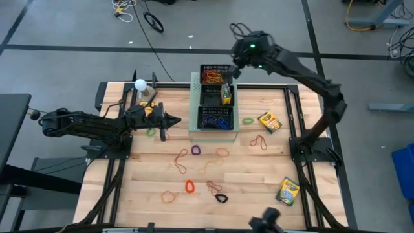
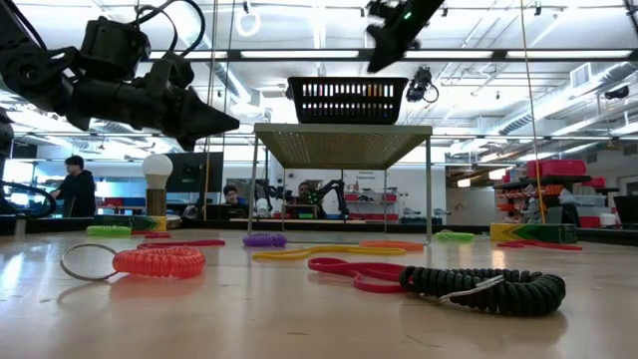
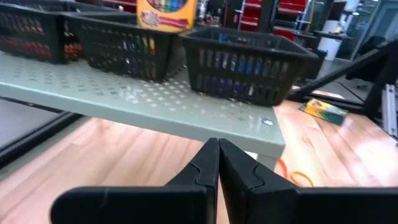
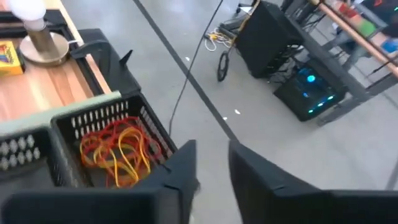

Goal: Pick & Place Office Desk Supplies
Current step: Put the top right yellow crayon box into the middle black bin on the shelf

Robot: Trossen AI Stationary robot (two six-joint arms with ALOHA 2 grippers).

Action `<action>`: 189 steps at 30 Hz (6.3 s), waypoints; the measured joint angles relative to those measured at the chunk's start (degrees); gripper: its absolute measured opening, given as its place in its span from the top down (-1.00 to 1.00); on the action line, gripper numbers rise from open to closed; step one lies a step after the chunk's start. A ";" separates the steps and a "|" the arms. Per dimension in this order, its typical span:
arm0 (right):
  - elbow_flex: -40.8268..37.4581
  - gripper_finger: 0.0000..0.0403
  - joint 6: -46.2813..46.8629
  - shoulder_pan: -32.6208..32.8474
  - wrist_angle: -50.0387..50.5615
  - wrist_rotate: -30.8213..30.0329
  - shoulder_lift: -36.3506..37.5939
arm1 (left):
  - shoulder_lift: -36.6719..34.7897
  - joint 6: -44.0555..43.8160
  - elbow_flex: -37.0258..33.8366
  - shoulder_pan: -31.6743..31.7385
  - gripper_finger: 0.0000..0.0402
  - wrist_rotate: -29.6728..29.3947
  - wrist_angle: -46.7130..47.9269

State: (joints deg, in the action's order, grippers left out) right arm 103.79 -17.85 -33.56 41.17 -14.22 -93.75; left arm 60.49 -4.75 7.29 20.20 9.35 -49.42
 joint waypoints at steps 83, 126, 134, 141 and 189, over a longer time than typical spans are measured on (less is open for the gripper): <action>-47.92 0.75 -26.04 -8.48 15.85 7.92 2.24 | -0.02 -2.95 0.00 0.01 0.93 0.99 3.81; -42.34 0.72 -20.40 -10.92 24.28 10.77 -4.88 | -0.02 -2.97 0.00 0.03 0.93 0.98 3.79; -42.34 0.15 -28.34 -9.66 20.25 10.32 -5.69 | -0.02 -2.97 0.00 0.03 0.93 0.98 3.79; -42.07 0.17 -29.29 -10.21 22.72 11.55 -10.61 | -0.02 -2.97 0.00 0.02 0.93 0.98 3.80; -44.19 1.00 33.12 6.35 26.13 -1.94 17.92 | -0.02 -2.97 0.00 0.01 0.93 0.98 3.80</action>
State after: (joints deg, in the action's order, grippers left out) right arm 59.59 15.27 -27.21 67.30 -16.15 -75.83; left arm 60.47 -7.73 7.29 20.21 10.33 -45.61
